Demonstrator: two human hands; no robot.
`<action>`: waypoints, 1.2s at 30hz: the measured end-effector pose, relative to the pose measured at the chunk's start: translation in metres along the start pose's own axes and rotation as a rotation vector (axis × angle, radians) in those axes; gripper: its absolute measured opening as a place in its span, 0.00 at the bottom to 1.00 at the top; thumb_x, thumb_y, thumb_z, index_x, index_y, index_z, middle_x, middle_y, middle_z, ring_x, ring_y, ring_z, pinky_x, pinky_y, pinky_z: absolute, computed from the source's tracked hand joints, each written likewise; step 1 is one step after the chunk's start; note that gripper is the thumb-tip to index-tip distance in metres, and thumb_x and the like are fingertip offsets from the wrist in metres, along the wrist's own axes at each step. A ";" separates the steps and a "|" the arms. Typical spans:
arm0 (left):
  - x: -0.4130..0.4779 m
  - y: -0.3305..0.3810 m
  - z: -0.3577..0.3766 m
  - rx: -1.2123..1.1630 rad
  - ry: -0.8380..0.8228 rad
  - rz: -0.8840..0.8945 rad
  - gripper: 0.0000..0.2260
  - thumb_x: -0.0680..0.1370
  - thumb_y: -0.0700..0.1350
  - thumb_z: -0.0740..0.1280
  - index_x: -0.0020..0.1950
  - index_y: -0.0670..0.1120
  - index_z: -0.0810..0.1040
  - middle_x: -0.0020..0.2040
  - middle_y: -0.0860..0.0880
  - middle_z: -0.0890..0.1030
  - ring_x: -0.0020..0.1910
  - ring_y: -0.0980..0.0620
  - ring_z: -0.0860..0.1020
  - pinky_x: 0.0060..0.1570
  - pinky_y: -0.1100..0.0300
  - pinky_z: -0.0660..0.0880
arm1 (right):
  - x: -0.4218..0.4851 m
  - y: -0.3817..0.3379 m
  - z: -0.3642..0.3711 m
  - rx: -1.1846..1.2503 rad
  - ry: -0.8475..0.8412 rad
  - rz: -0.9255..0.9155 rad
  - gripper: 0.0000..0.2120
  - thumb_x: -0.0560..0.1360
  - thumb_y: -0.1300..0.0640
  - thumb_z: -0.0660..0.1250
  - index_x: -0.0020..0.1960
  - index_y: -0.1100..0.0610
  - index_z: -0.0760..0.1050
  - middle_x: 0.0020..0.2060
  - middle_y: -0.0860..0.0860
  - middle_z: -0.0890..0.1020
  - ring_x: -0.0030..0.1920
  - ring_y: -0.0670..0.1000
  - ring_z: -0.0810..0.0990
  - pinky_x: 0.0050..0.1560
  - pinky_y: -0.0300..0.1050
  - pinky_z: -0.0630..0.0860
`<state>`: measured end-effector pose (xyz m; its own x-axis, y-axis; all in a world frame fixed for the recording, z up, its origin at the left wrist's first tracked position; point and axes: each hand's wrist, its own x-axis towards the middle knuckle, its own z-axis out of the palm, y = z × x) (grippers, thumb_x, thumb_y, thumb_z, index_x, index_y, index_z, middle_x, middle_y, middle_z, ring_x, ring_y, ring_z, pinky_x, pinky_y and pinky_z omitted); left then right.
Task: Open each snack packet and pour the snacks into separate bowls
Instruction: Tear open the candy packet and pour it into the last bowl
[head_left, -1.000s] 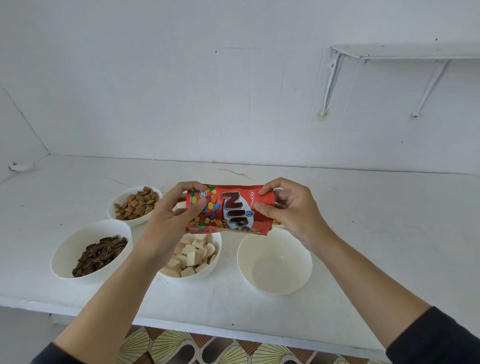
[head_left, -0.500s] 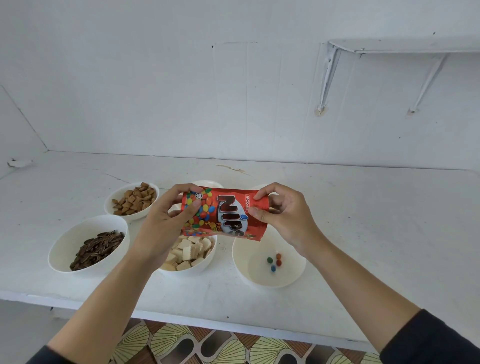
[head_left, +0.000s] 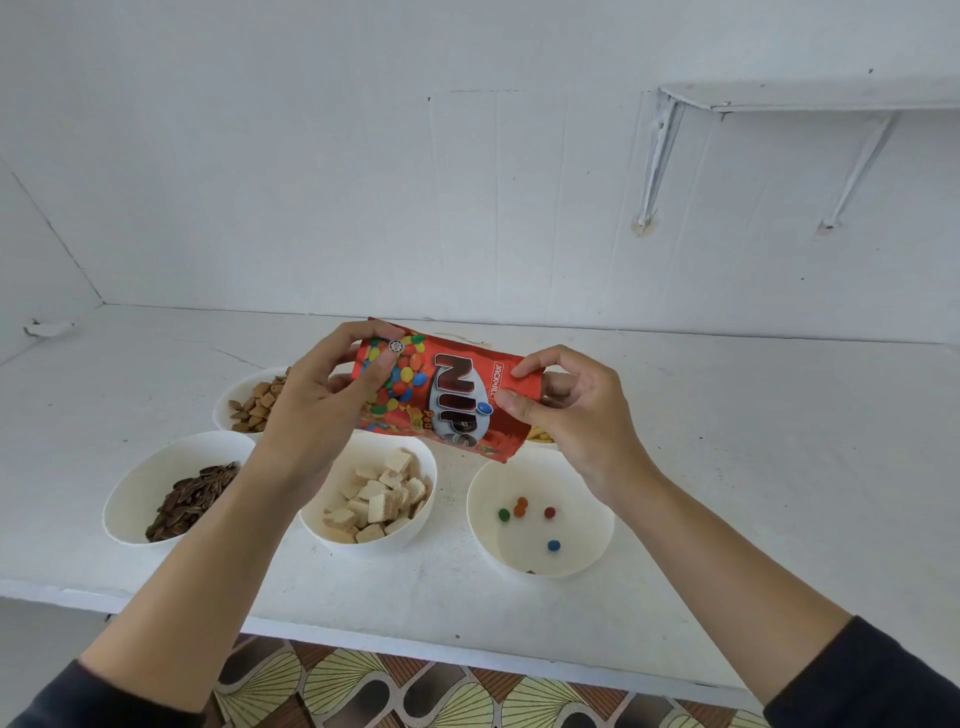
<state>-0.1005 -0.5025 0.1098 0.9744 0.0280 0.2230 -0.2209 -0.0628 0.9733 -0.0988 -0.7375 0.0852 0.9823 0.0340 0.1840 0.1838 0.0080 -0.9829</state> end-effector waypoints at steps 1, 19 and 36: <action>0.000 0.001 0.001 0.005 0.001 0.005 0.07 0.81 0.46 0.66 0.54 0.54 0.81 0.48 0.59 0.84 0.49 0.51 0.86 0.47 0.49 0.85 | -0.001 0.002 0.000 -0.002 0.003 0.006 0.12 0.71 0.61 0.78 0.50 0.59 0.78 0.43 0.53 0.88 0.46 0.52 0.88 0.40 0.46 0.83; -0.005 -0.012 0.009 0.035 -0.049 -0.041 0.07 0.81 0.46 0.65 0.56 0.51 0.81 0.48 0.57 0.84 0.50 0.52 0.85 0.53 0.40 0.82 | -0.010 0.027 -0.006 -0.026 -0.002 0.084 0.13 0.70 0.60 0.78 0.50 0.60 0.77 0.45 0.54 0.88 0.48 0.53 0.87 0.47 0.51 0.84; 0.024 0.031 0.008 0.166 -0.034 0.087 0.07 0.81 0.52 0.66 0.57 0.56 0.81 0.57 0.53 0.81 0.57 0.46 0.82 0.40 0.55 0.82 | 0.005 -0.011 -0.001 0.054 0.057 -0.005 0.11 0.72 0.62 0.77 0.48 0.58 0.75 0.45 0.53 0.88 0.48 0.52 0.87 0.45 0.53 0.85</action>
<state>-0.0836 -0.5117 0.1447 0.9534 -0.0187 0.3013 -0.2975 -0.2274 0.9272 -0.0959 -0.7384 0.0966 0.9821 -0.0234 0.1871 0.1882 0.0616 -0.9802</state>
